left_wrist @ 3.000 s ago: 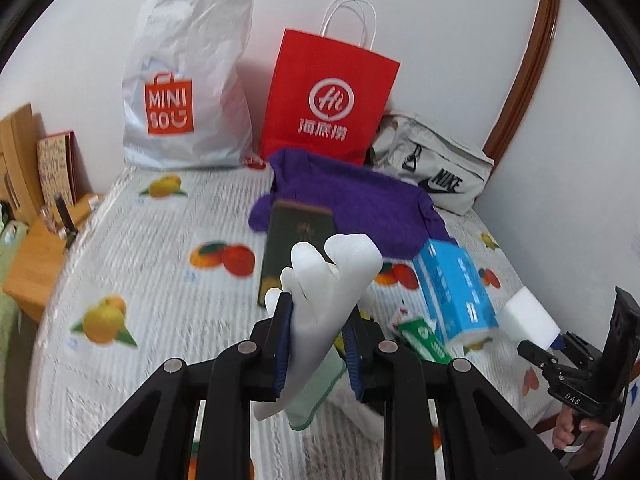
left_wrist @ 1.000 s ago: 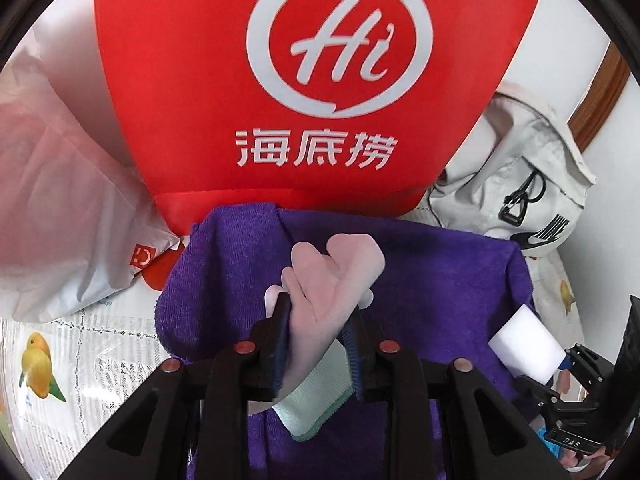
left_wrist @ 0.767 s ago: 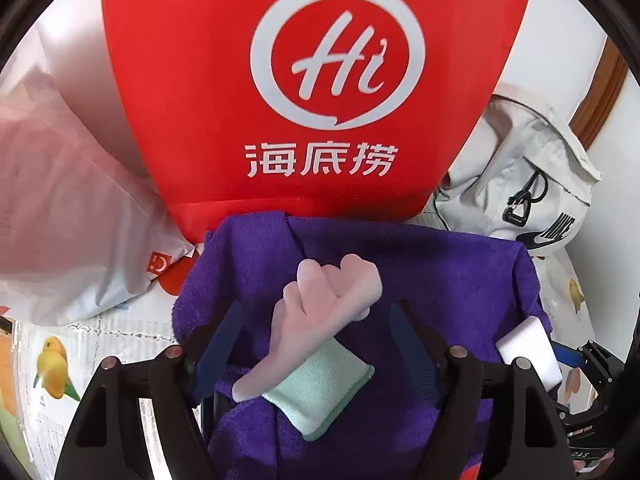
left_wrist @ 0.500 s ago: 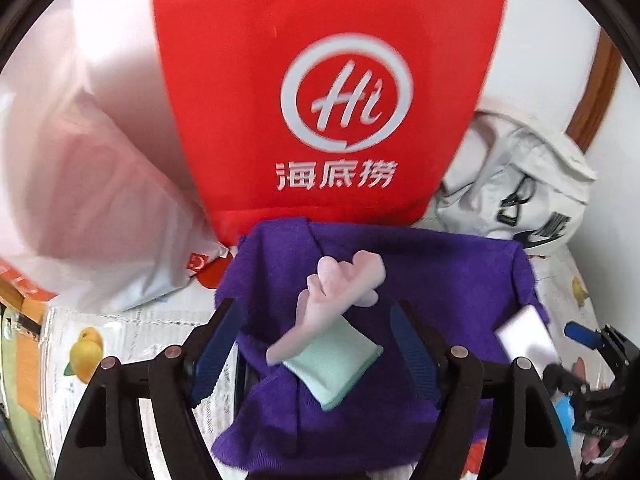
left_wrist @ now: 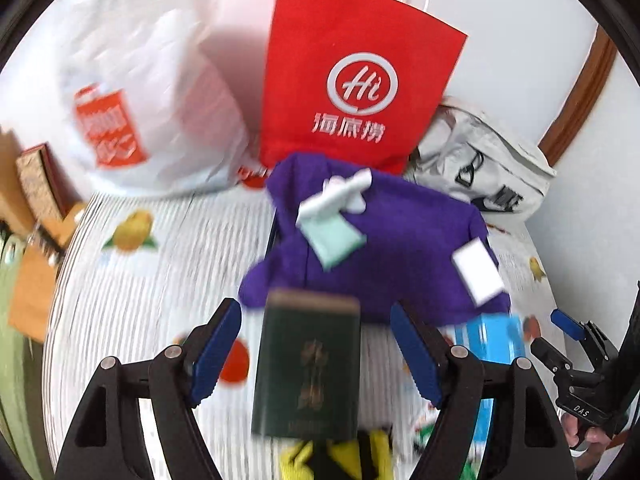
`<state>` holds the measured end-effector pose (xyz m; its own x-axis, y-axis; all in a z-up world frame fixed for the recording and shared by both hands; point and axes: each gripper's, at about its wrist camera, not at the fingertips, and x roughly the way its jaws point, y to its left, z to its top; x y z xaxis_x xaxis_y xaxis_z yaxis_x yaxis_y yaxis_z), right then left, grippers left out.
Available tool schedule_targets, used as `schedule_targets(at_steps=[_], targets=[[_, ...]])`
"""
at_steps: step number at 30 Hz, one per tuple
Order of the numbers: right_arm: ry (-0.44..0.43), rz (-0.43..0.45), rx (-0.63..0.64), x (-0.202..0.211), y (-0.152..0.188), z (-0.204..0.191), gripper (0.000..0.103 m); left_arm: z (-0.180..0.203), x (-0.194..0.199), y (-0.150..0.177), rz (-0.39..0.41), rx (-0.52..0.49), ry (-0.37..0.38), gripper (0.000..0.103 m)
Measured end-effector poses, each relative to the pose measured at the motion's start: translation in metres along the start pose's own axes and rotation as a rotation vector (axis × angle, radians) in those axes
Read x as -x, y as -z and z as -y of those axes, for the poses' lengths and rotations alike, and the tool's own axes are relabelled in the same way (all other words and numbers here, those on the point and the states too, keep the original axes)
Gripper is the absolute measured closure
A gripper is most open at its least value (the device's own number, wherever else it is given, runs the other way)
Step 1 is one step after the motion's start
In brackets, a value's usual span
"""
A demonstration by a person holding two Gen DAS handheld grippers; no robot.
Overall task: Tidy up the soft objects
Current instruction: 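Reach the left tool to the white sock by the yellow bag and grasp it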
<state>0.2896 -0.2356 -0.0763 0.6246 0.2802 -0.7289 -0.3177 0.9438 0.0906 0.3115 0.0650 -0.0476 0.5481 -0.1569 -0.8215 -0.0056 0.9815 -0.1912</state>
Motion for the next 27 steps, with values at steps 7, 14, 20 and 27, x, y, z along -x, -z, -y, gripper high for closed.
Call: schedule_targets(at_steps=[7, 14, 20, 27], targets=[[-0.041, -0.07, -0.068, 0.026, 0.049, -0.017, 0.027, -0.007, 0.026, 0.074, 0.001, 0.001, -0.056, 0.027], [-0.079, -0.086, -0.073, 0.047, 0.098, -0.034, 0.027, 0.0, 0.029, 0.139, -0.051, 0.01, 0.001, 0.027], [-0.11, -0.09, -0.074, 0.055, 0.119, -0.042, 0.027, 0.01, 0.026, 0.179, -0.065, -0.005, 0.038, 0.029], [-0.123, -0.084, -0.083, 0.062, 0.136, -0.045, 0.027, 0.014, 0.004, 0.197, -0.069, -0.031, 0.093, 0.047]])
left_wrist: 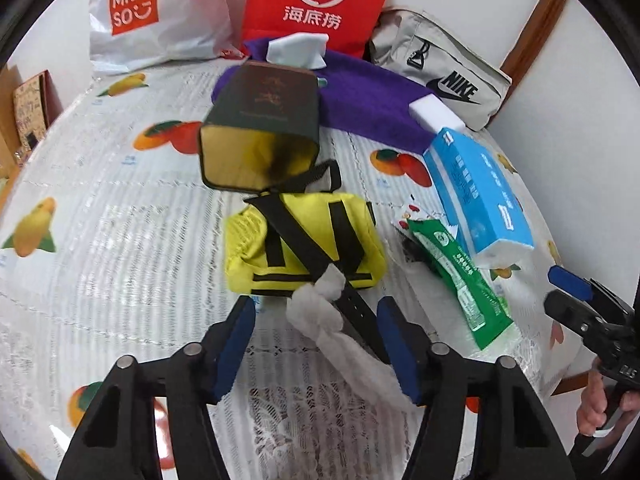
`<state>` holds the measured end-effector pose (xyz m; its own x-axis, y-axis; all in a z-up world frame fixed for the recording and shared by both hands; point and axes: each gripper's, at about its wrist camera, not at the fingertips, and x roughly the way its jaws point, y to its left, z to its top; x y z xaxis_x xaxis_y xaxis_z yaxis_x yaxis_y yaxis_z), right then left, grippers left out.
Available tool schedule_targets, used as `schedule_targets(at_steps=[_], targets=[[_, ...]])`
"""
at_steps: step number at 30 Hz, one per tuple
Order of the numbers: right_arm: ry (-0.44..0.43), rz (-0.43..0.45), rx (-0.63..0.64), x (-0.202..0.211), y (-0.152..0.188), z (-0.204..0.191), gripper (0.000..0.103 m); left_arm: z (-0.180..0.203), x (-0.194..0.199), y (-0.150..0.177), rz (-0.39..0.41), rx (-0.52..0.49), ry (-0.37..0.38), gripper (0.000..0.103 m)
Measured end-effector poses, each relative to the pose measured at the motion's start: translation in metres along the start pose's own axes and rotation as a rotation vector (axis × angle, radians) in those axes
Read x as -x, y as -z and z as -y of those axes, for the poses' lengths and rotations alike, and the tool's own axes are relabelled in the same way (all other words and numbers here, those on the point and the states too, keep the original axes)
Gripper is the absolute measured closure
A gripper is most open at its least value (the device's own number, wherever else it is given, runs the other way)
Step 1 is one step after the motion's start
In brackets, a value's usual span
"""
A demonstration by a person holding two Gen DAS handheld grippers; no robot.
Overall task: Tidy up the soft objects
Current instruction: 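Reach the left tool to the white sock by the yellow bag and grasp it, then grasp the green wet-wipe packet with the right tool while the left tool holds the sock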
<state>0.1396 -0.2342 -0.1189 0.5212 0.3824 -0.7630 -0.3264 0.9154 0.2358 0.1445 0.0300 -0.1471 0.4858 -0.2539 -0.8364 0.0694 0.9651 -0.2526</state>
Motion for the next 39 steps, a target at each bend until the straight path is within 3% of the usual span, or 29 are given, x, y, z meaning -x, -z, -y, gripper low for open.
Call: schedule_targets(at_steps=[6, 12, 18, 24, 29, 32, 33, 35, 36, 39], targets=[[0.006, -0.023, -0.003, -0.008, 0.012, -0.003, 0.027, -0.004, -0.014, 0.003, -0.003, -0.033, 0.036, 0.081], [0.0, -0.03, -0.009, -0.012, 0.011, -0.006, 0.027, -0.009, 0.009, 0.003, 0.041, -0.047, 0.013, 0.081], [-0.036, -0.026, 0.002, -0.023, 0.003, -0.018, 0.027, -0.03, 0.005, 0.01, 0.012, -0.026, -0.125, 0.081], [-0.045, -0.063, -0.007, -0.051, -0.001, -0.029, 0.027, -0.038, -0.002, 0.014, 0.02, -0.006, -0.105, 0.08], [0.028, -0.078, 0.011, -0.073, -0.008, -0.04, 0.027, -0.038, -0.003, 0.015, 0.024, -0.008, -0.095, 0.08], [0.084, -0.103, 0.02, -0.088, -0.011, -0.043, 0.041, -0.04, -0.003, 0.017, 0.033, -0.001, -0.084, 0.08], [0.101, -0.109, 0.032, -0.093, -0.011, -0.045, 0.053, -0.041, -0.002, 0.017, 0.036, 0.003, -0.08, 0.08], [0.123, -0.091, 0.065, -0.093, -0.011, -0.048, 0.056, -0.042, -0.002, 0.018, 0.04, 0.006, -0.072, 0.08], [0.126, -0.073, 0.081, -0.09, -0.011, -0.051, 0.064, -0.042, -0.002, 0.018, 0.042, 0.008, -0.068, 0.08], [0.083, -0.056, 0.096, -0.08, -0.012, -0.055, 0.065, -0.045, -0.002, 0.02, 0.049, 0.014, -0.059, 0.08]])
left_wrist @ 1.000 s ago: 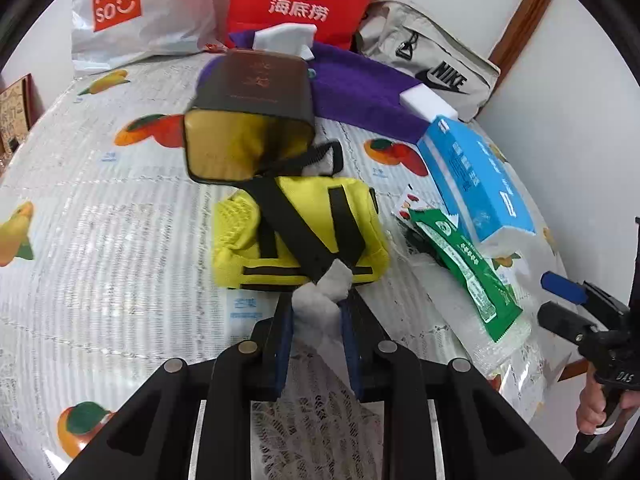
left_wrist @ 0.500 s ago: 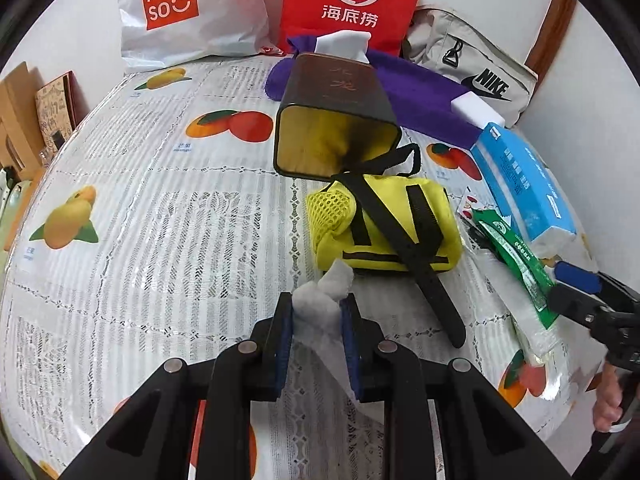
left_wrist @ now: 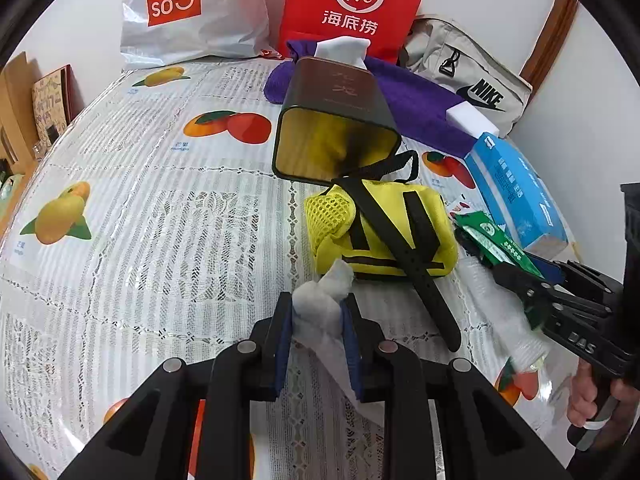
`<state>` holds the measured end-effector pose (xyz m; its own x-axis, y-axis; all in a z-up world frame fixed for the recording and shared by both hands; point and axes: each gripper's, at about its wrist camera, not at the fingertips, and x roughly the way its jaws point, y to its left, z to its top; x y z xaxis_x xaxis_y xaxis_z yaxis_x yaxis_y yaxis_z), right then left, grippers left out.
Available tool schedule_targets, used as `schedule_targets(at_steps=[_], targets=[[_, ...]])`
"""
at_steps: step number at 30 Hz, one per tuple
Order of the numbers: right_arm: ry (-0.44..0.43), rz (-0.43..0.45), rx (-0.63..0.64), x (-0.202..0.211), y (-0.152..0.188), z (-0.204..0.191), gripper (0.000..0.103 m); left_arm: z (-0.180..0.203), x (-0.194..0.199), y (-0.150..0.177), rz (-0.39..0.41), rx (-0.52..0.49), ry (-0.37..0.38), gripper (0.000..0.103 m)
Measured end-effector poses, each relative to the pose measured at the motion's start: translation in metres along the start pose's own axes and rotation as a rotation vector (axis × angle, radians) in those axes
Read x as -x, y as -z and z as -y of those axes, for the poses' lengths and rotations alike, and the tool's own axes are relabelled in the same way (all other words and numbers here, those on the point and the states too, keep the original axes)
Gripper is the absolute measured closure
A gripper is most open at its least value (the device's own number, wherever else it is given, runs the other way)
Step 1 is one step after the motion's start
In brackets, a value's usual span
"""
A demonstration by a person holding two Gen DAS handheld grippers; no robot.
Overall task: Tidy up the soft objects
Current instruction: 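Grasp the green wet-wipe packet with the right tool while the left tool holds the sock, then carry the sock in the left tool and green packet in the right tool to the towel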
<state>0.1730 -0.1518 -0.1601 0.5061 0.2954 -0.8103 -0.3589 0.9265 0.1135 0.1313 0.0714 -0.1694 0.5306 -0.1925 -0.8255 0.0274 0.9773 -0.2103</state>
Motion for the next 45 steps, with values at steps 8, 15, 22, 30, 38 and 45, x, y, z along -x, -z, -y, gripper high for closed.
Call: schedule_targets(at_steps=[8, 15, 22, 30, 38, 45], targets=[[-0.076, 0.084, -0.044, 0.039, 0.003, 0.007, 0.065, 0.003, 0.001, 0.001, 0.017, -0.018, -0.022, 0.08], [-0.042, 0.108, -0.06, 0.063, 0.03, 0.032, 0.065, 0.005, 0.001, 0.002, 0.032, 0.004, -0.032, 0.08], [0.005, 0.108, -0.091, 0.08, 0.065, 0.057, 0.065, 0.004, 0.004, 0.004, 0.042, 0.022, -0.031, 0.081], [0.038, 0.064, -0.146, 0.057, 0.081, 0.08, 0.065, 0.006, 0.003, 0.005, 0.034, 0.015, -0.022, 0.081], [0.054, 0.055, -0.143, 0.04, 0.085, 0.08, 0.057, 0.007, 0.001, 0.002, 0.04, 0.016, -0.022, 0.08], [0.125, 0.064, -0.072, 0.037, 0.082, 0.072, 0.075, 0.007, 0.001, -0.001, 0.049, 0.002, -0.019, 0.082]])
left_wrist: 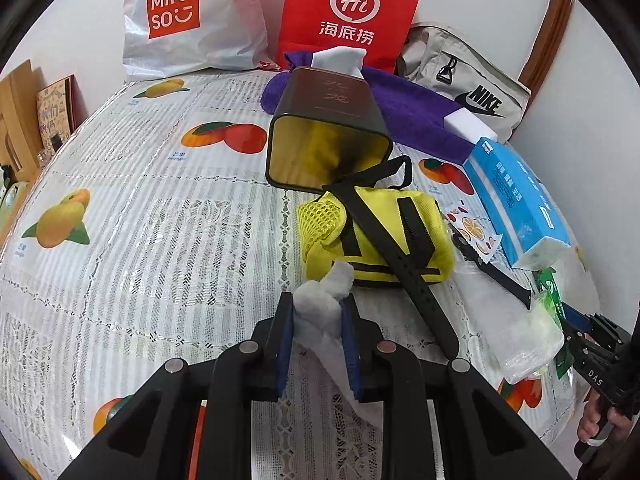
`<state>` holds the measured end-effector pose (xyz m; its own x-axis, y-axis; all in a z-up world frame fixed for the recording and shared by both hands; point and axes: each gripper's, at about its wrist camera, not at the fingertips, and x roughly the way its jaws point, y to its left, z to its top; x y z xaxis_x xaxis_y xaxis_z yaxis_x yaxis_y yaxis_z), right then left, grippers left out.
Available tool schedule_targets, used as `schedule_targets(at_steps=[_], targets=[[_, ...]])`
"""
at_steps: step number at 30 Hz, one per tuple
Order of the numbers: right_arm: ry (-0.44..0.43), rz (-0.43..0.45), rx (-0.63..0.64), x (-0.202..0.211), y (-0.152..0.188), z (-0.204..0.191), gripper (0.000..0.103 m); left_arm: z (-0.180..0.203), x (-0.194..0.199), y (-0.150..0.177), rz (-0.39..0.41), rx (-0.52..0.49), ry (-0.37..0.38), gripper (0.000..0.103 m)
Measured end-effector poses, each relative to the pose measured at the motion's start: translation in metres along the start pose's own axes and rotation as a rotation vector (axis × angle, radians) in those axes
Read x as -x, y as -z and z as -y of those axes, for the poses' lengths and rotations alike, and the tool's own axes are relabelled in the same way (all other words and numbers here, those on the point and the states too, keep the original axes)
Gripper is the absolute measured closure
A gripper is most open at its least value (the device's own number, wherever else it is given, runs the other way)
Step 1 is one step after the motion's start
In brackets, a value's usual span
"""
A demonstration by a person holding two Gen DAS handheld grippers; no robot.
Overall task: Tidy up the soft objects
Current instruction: 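Carry the sock in the left tool and green packet in the right tool to the towel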
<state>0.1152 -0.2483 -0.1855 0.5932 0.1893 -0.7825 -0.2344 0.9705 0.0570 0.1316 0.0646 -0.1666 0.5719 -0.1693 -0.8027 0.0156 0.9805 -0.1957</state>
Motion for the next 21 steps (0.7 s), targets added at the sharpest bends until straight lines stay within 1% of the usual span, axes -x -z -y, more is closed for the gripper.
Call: schedule_targets(at_steps=[3, 6, 13, 18, 21], targets=[[-0.033, -0.011, -0.033, 0.005, 0.0, 0.007, 0.077, -0.003, 0.004, -0.001, -0.004, 0.02, 0.016, 0.082], [-0.062, -0.006, -0.057, 0.017, -0.002, 0.011, 0.077, -0.004, 0.015, -0.005, 0.011, 0.029, 0.017, 0.082], [-0.1, 0.033, -0.024, 0.043, -0.018, 0.001, 0.077, -0.007, 0.04, -0.021, 0.057, 0.048, 0.025, 0.082], [-0.142, 0.052, -0.014, 0.056, -0.035, -0.004, 0.077, -0.01, 0.05, -0.037, 0.078, 0.068, 0.035, 0.082], [-0.149, 0.082, -0.006, 0.063, -0.048, -0.007, 0.077, -0.009, 0.052, -0.049, 0.088, 0.072, 0.035, 0.082]])
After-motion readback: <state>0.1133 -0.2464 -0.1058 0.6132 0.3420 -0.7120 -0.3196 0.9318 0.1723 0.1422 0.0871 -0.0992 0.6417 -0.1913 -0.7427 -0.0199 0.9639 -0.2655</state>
